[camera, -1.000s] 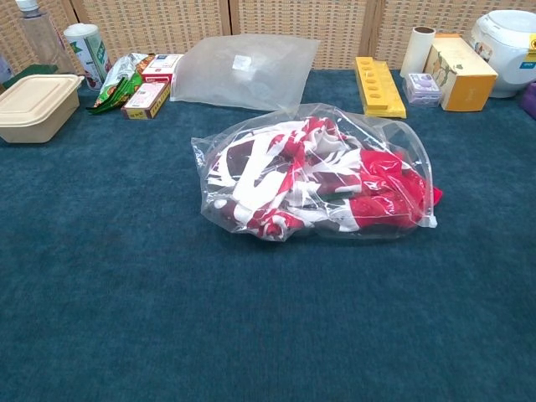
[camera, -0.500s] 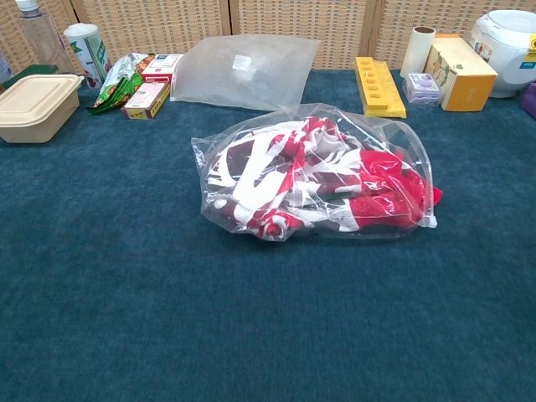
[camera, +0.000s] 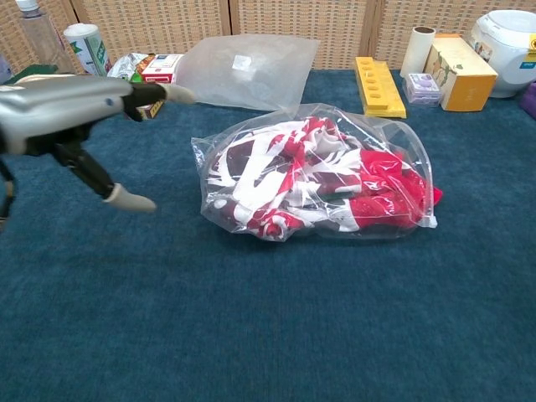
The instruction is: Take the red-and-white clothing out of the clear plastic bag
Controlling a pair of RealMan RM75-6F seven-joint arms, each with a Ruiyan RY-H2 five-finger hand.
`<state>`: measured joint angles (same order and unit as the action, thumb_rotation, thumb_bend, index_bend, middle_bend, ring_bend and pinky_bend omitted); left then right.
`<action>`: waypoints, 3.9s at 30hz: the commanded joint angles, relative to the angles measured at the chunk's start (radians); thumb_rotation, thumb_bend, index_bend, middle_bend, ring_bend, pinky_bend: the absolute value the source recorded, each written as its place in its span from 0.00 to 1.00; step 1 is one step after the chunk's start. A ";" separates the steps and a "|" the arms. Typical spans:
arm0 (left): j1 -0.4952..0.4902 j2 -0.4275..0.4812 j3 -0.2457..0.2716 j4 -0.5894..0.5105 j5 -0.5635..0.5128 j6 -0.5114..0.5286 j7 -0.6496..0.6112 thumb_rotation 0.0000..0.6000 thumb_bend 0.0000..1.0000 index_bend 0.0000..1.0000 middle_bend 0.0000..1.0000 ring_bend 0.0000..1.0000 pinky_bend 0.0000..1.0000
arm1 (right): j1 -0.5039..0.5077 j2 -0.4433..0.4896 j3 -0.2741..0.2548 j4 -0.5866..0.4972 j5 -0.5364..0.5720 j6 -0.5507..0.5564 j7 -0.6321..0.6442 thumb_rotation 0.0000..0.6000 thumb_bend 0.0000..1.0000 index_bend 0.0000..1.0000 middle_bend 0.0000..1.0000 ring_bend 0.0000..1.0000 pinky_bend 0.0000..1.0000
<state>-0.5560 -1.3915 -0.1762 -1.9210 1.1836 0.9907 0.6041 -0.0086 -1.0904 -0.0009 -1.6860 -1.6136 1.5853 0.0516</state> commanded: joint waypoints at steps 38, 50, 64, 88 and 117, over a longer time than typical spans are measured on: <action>-0.452 -0.131 -0.125 0.553 0.034 -0.456 -0.422 1.00 0.05 0.00 0.00 0.00 0.09 | -0.028 0.031 0.018 -0.033 0.064 -0.005 0.023 0.83 0.29 0.40 0.45 0.48 0.41; -0.620 -0.283 -0.093 0.763 -0.066 -0.608 -0.451 1.00 0.05 0.00 0.00 0.00 0.09 | -0.038 0.035 0.018 -0.038 0.068 -0.002 0.040 0.82 0.29 0.40 0.45 0.48 0.41; -0.626 -0.410 -0.045 0.899 -0.020 -0.507 -0.495 1.00 0.45 0.71 0.43 0.45 0.64 | -0.012 0.038 0.021 -0.047 0.053 -0.038 0.059 0.83 0.29 0.40 0.45 0.48 0.42; -0.358 -0.601 0.224 1.451 0.568 0.400 -1.275 1.00 0.49 0.78 0.53 0.55 0.70 | 0.145 0.026 0.081 -0.043 0.127 -0.251 0.129 0.83 0.29 0.40 0.45 0.49 0.48; -0.341 -0.765 0.139 1.660 0.490 0.782 -1.466 1.00 0.47 0.78 0.53 0.55 0.69 | 0.340 -0.040 0.128 0.015 0.211 -0.508 0.240 0.84 0.24 0.42 0.47 0.54 0.53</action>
<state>-0.8941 -2.1561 -0.0358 -0.2578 1.6751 1.7697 -0.8593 0.3236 -1.1247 0.1280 -1.6746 -1.3945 1.0836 0.2839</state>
